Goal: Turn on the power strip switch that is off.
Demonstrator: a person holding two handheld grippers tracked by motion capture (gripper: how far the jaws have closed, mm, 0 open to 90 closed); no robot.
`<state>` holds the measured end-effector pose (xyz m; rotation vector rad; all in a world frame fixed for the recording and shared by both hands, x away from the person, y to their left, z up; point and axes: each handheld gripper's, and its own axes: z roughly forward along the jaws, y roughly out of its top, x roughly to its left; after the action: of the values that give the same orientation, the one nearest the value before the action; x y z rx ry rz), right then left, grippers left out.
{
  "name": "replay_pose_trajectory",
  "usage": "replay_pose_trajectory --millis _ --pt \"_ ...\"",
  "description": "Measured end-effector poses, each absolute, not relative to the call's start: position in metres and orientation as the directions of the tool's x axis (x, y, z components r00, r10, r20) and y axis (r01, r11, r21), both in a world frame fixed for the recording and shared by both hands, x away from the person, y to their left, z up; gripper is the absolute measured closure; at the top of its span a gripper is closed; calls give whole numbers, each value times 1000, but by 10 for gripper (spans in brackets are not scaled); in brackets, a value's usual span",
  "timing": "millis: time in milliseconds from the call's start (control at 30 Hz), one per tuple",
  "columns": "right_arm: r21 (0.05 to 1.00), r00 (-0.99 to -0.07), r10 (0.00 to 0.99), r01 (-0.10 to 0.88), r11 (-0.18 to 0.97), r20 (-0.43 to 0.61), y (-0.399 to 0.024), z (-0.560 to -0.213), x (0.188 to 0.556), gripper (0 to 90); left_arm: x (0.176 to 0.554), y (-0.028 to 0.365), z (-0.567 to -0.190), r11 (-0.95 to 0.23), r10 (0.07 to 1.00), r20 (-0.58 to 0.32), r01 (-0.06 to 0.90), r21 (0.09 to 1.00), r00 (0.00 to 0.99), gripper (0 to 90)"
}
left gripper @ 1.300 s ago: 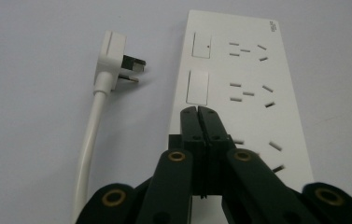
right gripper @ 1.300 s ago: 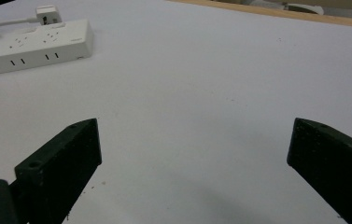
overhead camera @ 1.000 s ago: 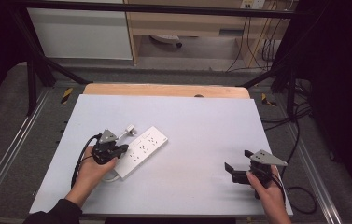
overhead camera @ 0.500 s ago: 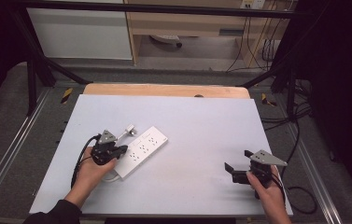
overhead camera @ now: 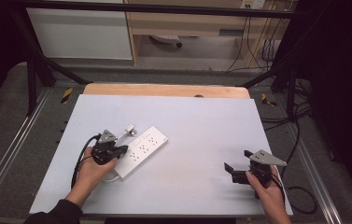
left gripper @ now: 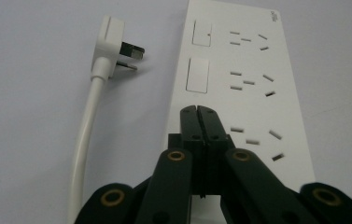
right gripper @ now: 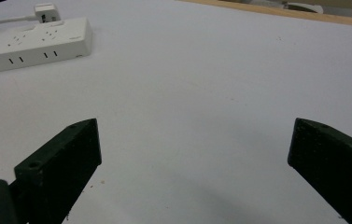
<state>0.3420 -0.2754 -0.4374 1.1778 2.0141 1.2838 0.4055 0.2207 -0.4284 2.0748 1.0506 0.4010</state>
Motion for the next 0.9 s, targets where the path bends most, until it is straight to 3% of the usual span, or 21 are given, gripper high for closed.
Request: replay_pose_trajectory --millis 900 --pt "890 -518 854 414 193 55 -276 -438 342 32 404 220 -430 -376 789 -54 551 745 612 900"
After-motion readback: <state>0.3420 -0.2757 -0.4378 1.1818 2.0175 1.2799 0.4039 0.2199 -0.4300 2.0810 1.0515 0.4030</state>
